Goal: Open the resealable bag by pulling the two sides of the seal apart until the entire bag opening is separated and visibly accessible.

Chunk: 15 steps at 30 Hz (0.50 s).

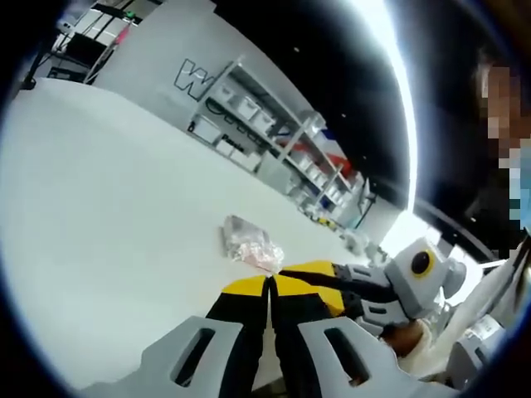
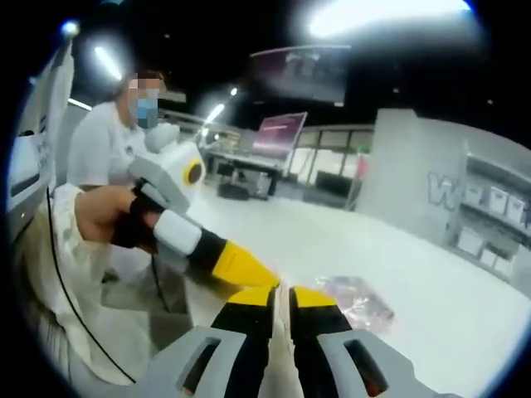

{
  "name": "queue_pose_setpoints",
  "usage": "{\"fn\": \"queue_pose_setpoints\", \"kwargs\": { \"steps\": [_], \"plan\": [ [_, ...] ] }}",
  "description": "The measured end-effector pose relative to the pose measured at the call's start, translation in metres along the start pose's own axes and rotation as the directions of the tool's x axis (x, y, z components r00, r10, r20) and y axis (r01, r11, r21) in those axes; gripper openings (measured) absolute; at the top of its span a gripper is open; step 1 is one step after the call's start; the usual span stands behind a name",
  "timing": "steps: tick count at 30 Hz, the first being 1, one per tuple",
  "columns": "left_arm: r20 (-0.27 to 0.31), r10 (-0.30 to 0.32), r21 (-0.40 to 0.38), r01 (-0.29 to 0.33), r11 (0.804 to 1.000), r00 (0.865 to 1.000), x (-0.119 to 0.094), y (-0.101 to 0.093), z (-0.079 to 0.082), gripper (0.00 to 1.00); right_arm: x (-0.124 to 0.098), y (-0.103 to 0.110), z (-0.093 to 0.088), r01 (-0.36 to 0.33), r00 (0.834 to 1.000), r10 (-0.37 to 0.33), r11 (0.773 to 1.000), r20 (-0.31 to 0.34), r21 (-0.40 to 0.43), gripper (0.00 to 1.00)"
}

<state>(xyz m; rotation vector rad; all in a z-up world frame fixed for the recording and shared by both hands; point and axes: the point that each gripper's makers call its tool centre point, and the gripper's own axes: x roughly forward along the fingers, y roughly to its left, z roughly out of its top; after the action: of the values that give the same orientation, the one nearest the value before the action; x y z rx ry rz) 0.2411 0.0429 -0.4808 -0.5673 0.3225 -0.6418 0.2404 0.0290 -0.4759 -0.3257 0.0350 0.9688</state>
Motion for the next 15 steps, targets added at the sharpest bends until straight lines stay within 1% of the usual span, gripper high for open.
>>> {"fn": "queue_pose_setpoints", "kwargs": {
  "steps": [7,15],
  "plan": [
    [-0.01,0.006,0.022,-0.006,1.0,1.0,-0.0011,0.0034,-0.0011,0.01,0.0011,0.0007,-0.0043,-0.002,1.0,0.002,1.0,-0.02,0.0,0.0],
    [-0.015,0.01,0.035,-0.01,0.999,1.0,-0.0023,0.0065,-0.0018,0.01,0.0004,0.0008,-0.0047,0.0,1.0,0.0,1.0,-0.022,0.013,0.0]
  ]
}}
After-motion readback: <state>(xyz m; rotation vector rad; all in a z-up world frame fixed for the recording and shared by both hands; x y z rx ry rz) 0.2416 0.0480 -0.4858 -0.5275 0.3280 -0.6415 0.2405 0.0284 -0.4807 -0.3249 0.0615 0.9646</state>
